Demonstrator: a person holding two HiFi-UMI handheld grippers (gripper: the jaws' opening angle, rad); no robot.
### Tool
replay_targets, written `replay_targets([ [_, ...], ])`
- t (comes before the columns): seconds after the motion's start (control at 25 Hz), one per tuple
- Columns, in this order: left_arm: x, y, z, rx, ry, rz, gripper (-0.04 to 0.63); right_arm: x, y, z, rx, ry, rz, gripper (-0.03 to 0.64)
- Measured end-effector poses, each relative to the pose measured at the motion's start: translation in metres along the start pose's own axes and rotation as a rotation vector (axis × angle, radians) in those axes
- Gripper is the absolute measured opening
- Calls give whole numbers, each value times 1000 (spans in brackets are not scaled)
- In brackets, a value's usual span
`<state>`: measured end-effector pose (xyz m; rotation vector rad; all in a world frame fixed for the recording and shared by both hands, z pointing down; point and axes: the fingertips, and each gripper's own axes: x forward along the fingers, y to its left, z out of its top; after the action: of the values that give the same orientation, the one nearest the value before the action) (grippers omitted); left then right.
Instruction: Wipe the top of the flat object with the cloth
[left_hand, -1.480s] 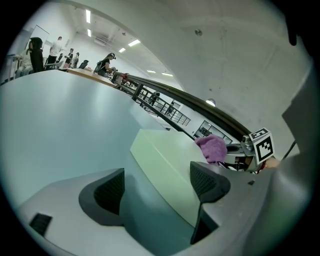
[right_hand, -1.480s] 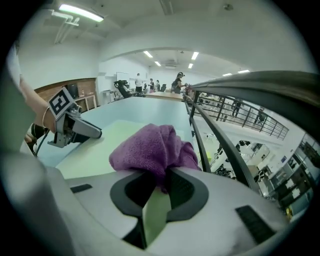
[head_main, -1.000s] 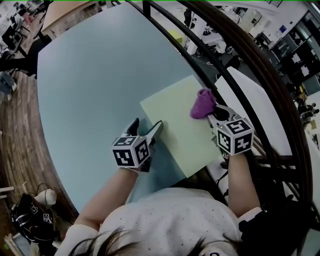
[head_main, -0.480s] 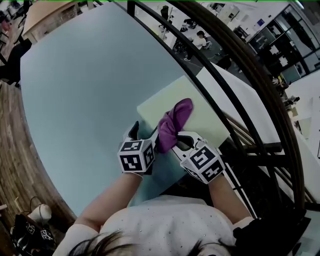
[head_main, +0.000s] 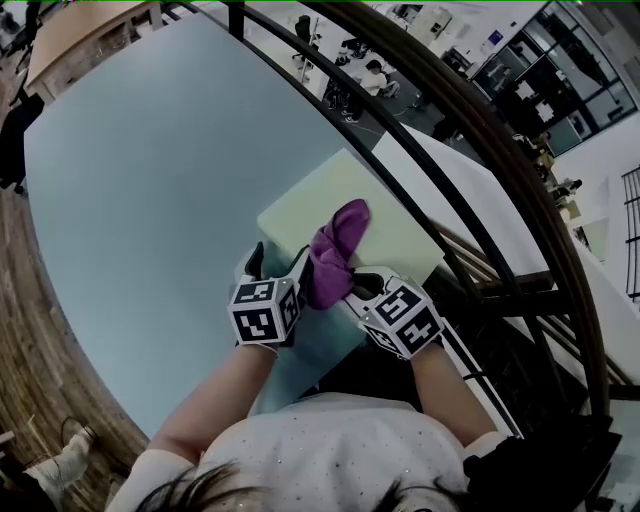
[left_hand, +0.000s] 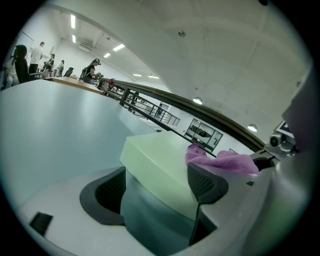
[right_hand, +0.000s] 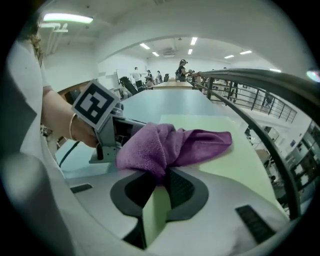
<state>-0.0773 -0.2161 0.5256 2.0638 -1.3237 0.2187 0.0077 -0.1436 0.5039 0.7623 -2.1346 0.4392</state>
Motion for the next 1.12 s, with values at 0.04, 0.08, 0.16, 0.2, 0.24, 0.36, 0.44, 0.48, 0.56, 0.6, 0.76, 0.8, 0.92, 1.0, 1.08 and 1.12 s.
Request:
replay_targets([
  [0.04, 0, 0, 0, 7, -7, 3, 374, -2, -7, -4, -13, 13, -28, 51],
  [0.08, 0, -1, 0, 14, -13, 4, 374, -5, -14, -8, -22, 23, -55, 51],
  [0.16, 2, -4, 2, 20, -16, 0, 374, -12, -32, -16, -43, 46, -110, 51],
  [0.2, 2, -6, 2, 20, -16, -1, 374, -17, -42, -19, -56, 59, -133, 51],
  [0.24, 2, -9, 3, 19, -16, 0, 374, -22, -50, -23, -67, 69, -149, 51],
  [0.36, -1, -12, 3, 12, -13, 6, 379, -33, -74, -29, -72, 75, -176, 51],
  [0.44, -1, -5, 4, 10, -14, 5, 380, -33, -91, -30, -69, 70, -202, 51],
  [0.48, 1, -1, 4, 9, -15, 3, 380, -32, -100, -30, -66, 67, -218, 51],
  [0.56, 2, 6, 6, 9, -14, -3, 380, -32, -118, -31, -56, 58, -242, 51],
  [0.6, 2, 6, 6, 13, -13, -7, 380, -33, -126, -31, -48, 52, -252, 51],
  [0.76, 1, -2, 6, 44, -15, -29, 380, -47, -160, -39, 1, 28, -294, 51],
  [0.8, 1, -4, 5, 48, -16, -32, 380, -49, -167, -41, 14, 21, -303, 51],
  [0.92, 0, -4, 3, 50, -18, -30, 380, -55, -182, -46, 38, 4, -330, 51],
  [1.0, 0, -4, 4, 49, -17, -29, 380, -58, -191, -47, 54, -7, -348, 51],
  [1.08, 0, -5, 3, 47, -14, -30, 380, -60, -197, -49, 85, -22, -350, 54],
  [1.12, -1, -5, 3, 46, -14, -29, 382, -61, -198, -49, 98, -28, -346, 54],
])
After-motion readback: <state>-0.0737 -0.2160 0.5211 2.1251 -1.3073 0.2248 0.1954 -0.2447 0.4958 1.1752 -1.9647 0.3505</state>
